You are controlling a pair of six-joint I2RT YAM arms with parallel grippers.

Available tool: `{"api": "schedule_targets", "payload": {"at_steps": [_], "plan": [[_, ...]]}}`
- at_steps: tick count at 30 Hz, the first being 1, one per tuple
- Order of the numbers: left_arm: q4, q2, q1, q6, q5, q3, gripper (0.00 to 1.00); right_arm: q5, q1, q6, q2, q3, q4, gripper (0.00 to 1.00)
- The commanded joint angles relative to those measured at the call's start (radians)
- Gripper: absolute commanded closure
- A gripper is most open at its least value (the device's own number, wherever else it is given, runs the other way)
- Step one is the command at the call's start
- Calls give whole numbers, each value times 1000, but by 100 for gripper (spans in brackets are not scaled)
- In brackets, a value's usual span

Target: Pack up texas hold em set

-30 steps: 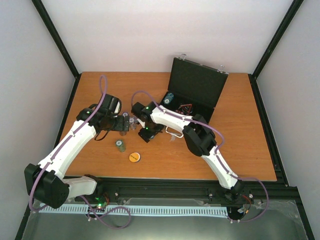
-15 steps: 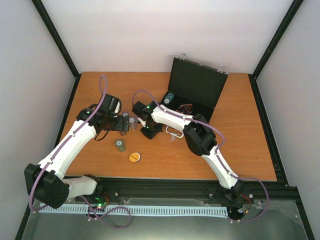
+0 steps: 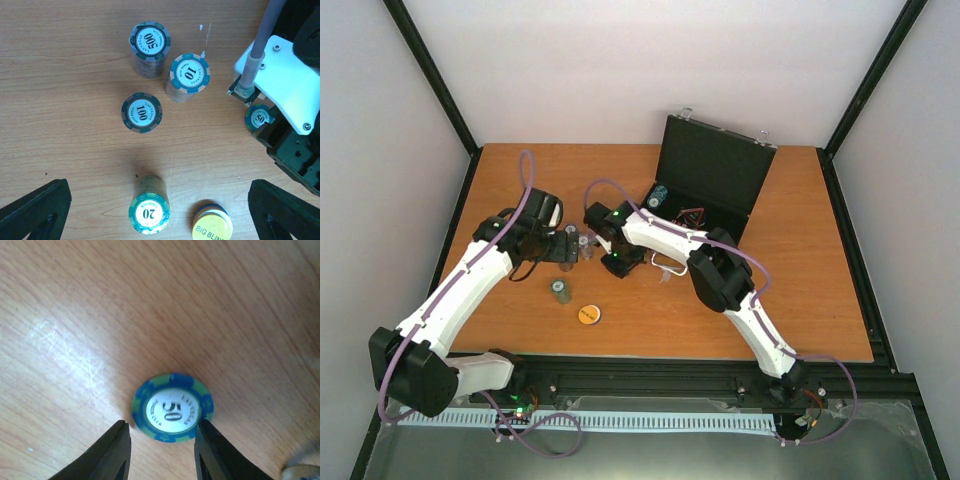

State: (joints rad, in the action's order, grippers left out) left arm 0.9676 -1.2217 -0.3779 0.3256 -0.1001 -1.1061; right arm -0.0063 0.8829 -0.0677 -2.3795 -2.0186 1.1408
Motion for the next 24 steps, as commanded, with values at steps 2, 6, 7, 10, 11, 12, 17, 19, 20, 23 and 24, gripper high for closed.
{"api": "schedule_targets", "payload": {"at_steps": [2,6,7,10,11,12,17,19,20,23,24], "plan": [[-13,10,2,9,-1,3,0,22,-2,-4,39,-40,79,62],[-13,11,2,11,0,4,0,26,-2,-10,56,-57,93,62],[-13,11,2,12,2,5,0,28,-2,-10,59,-59,91,62],[-15,13,2,15,7,9,0,30,-4,-8,57,-63,83,50],[-15,13,2,16,7,9,0,29,-4,-6,55,-64,76,43],[-16,13,2,15,7,9,0,29,-5,-3,51,-65,70,35],[-13,14,2,17,6,7,0,10,-22,13,-15,-108,74,7],[-13,14,2,16,7,5,0,-1,-38,5,-44,-130,78,3],[-11,14,2,15,5,3,0,-10,-44,2,-56,-139,78,1],[-9,13,3,13,1,2,0,-16,-50,1,-98,-174,90,0],[-9,13,3,13,-1,2,0,-25,-50,2,-110,-197,101,0]]}}
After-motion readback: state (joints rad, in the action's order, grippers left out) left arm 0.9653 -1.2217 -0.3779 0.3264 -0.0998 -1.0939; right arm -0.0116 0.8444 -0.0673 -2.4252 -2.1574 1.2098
